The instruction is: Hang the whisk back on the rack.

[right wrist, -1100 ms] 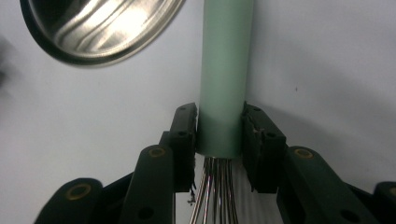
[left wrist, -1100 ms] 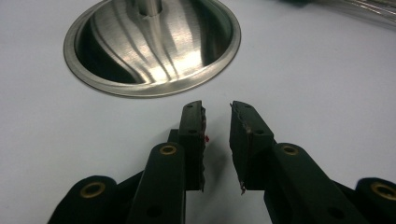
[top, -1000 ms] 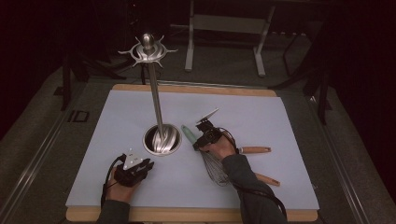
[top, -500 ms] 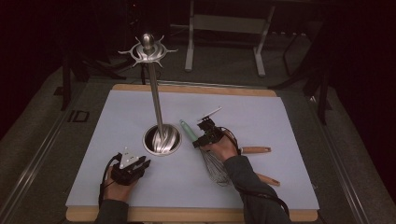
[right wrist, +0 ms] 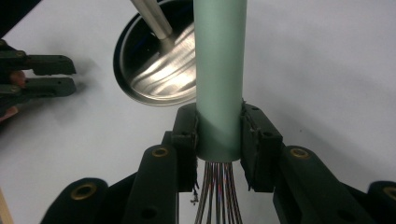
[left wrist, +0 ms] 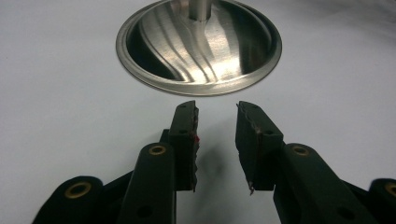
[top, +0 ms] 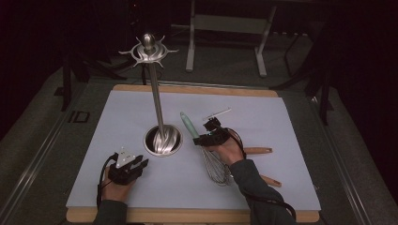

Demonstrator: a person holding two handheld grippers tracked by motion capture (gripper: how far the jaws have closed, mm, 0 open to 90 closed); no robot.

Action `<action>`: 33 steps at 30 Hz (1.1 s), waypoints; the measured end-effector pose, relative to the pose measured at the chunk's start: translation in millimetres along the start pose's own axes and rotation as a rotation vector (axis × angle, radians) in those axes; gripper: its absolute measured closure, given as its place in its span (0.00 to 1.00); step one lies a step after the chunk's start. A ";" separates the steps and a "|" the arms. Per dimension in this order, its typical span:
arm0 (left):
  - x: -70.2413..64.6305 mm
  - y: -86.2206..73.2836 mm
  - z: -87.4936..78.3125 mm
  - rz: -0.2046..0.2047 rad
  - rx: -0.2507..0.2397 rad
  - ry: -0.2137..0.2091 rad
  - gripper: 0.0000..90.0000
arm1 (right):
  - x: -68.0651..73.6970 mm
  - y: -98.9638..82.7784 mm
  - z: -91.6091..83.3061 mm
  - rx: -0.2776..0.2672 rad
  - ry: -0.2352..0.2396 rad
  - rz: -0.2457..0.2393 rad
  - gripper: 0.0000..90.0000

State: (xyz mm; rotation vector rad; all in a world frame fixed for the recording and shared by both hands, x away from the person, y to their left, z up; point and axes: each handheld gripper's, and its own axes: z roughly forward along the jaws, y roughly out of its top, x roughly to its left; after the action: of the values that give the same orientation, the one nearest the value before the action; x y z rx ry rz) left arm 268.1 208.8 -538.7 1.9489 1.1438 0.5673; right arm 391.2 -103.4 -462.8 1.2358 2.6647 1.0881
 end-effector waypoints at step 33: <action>2.9 -1.6 0.6 -0.038 -0.001 0.019 0.66 | 27.6 -6.4 -30.0 -0.213 0.063 -0.169 0.77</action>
State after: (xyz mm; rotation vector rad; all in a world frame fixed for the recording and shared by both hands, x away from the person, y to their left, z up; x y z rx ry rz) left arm 269.1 211.5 -540.4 1.9210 1.1894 0.5666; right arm 359.5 -105.3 -436.5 0.9368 2.5567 1.3598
